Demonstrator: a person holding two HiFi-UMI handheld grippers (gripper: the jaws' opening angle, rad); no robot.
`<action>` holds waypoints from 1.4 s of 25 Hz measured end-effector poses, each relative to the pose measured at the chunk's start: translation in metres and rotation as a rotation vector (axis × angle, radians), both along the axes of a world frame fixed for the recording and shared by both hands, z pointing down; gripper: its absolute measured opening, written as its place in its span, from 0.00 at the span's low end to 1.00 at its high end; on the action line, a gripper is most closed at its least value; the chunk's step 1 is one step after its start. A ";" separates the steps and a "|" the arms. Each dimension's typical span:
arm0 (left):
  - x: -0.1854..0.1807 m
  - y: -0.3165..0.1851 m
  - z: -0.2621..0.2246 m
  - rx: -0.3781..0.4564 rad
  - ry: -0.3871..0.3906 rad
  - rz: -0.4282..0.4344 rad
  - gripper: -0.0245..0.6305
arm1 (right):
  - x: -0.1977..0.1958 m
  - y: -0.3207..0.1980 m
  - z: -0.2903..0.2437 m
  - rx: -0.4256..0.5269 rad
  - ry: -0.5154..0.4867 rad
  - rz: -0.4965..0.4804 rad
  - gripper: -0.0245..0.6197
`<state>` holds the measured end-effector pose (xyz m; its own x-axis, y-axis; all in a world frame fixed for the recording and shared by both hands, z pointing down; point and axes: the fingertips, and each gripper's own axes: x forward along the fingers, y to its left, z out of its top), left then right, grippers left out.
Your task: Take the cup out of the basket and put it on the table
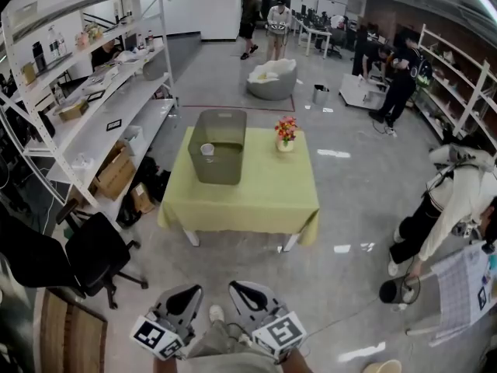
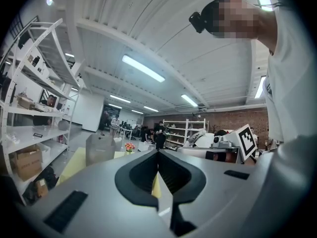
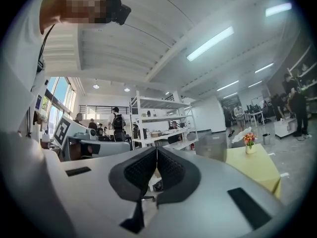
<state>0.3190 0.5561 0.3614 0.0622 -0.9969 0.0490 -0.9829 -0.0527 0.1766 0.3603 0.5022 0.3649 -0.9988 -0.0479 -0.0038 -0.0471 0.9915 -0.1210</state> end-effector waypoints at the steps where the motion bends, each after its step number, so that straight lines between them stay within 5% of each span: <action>1: -0.002 -0.003 0.001 0.000 -0.002 0.000 0.05 | -0.003 -0.003 0.001 0.000 0.000 -0.001 0.05; 35: -0.173 -0.092 0.022 0.004 0.008 0.100 0.05 | -0.164 -0.088 0.025 0.021 0.102 0.104 0.05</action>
<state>0.1464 0.4646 0.3833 0.1623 -0.9857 0.0445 -0.9712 -0.1516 0.1839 0.1960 0.4144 0.3903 -0.9837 -0.1524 0.0955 -0.1609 0.9829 -0.0894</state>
